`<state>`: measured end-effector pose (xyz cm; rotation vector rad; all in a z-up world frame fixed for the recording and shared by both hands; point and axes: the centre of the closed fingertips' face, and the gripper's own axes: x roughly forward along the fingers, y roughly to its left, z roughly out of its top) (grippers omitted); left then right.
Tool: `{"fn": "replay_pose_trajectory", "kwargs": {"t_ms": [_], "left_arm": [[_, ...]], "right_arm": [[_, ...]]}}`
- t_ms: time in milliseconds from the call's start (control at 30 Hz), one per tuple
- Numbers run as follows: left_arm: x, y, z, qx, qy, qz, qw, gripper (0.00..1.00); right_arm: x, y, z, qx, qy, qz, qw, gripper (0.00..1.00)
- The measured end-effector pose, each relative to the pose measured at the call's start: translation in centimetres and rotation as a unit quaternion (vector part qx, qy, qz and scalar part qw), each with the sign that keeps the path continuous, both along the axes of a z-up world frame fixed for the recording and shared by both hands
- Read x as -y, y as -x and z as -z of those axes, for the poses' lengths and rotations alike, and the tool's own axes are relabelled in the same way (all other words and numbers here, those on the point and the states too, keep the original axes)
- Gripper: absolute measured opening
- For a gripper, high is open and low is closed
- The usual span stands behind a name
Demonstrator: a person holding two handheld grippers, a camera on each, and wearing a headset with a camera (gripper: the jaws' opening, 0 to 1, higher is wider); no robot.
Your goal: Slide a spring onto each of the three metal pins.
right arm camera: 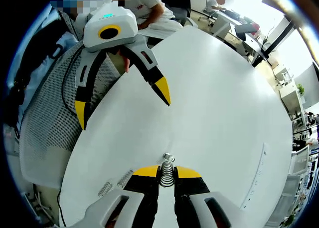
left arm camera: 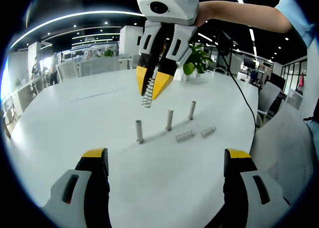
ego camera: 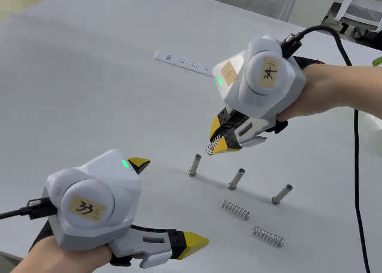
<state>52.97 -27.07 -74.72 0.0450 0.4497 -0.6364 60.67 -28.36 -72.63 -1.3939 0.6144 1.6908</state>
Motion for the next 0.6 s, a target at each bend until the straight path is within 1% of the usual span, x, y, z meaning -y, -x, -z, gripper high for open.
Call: {"fn": "replay_pose_trajectory", "kwargs": {"t_ms": [33, 100, 167, 233, 333, 500, 600], "left_arm": [[0.0, 0.0, 0.0, -0.001, 0.000, 0.000, 1.0000, 0.95], [0.0, 0.0, 0.0, -0.001, 0.001, 0.000, 1.0000, 0.95], [0.0, 0.0, 0.0, 0.000, 0.000, 0.000, 1.0000, 0.95], [0.1, 0.0, 0.0, 0.000, 0.000, 0.000, 1.0000, 0.94], [0.0, -0.1, 0.0, 0.002, -0.004, -0.001, 1.0000, 0.94], [-0.2, -0.3, -0.1, 0.003, -0.003, -0.007, 1.0000, 0.94], [-0.3, -0.3, -0.1, 0.002, -0.001, -0.009, 1.0000, 0.93]], "right_arm": [[-0.1, -0.1, 0.2, 0.000, 0.003, 0.000, 1.0000, 0.07], [0.1, -0.5, 0.9, 0.002, 0.012, -0.003, 0.9999, 0.07], [0.0, -0.5, 1.1, 0.002, 0.018, -0.006, 0.9998, 0.07], [-0.1, -0.8, 1.5, 0.000, 0.022, -0.005, 0.9998, 0.07], [-0.3, -1.2, 1.7, -0.002, 0.030, -0.006, 0.9995, 0.07], [-0.5, -1.1, 2.0, -0.010, 0.045, -0.015, 0.9988, 0.07], [-0.7, -1.2, 2.1, -0.006, 0.049, -0.019, 0.9986, 0.07]]}}
